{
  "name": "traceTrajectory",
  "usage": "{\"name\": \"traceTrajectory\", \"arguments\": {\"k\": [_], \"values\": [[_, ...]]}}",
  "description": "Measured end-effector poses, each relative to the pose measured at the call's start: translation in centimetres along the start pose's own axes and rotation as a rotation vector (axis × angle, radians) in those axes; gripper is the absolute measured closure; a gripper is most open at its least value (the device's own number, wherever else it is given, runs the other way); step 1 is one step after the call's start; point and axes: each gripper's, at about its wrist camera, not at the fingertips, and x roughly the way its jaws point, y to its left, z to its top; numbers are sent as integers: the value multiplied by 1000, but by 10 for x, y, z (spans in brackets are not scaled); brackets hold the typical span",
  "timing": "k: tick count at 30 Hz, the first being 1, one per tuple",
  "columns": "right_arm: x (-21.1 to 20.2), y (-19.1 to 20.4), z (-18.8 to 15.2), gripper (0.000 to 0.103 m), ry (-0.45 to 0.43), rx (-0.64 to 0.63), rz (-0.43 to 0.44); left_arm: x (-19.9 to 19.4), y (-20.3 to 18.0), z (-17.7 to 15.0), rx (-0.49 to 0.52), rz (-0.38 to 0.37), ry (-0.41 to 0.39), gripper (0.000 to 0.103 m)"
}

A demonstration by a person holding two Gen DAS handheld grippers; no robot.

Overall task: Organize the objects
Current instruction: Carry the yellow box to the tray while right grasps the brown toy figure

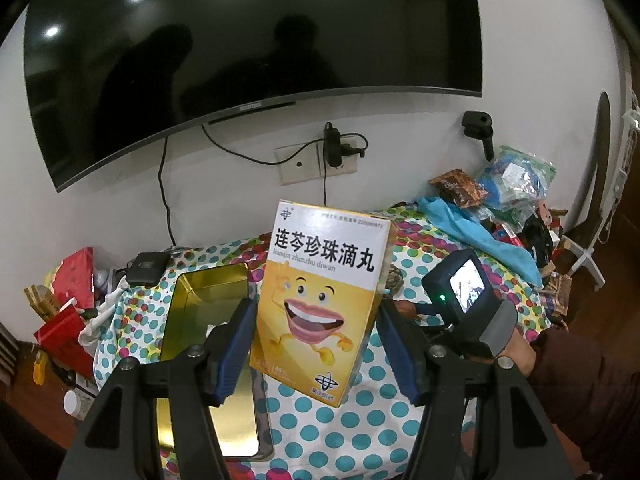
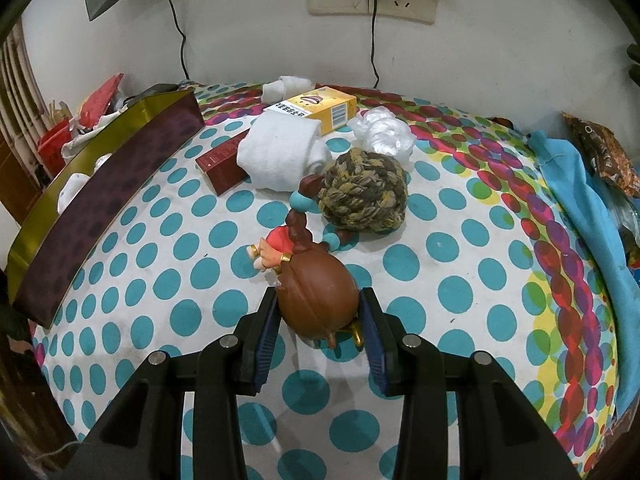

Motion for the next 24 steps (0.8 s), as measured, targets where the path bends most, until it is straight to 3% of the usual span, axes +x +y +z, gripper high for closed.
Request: {"name": "traceTrajectory", "arguments": {"k": [9,24], "values": [[-1,1,0,66,2,-5,1,34,25,-27,-62,35,96,40],[-2,3,0,66,24,7,-6,105,106,-94,-221,117,238,40]]}}
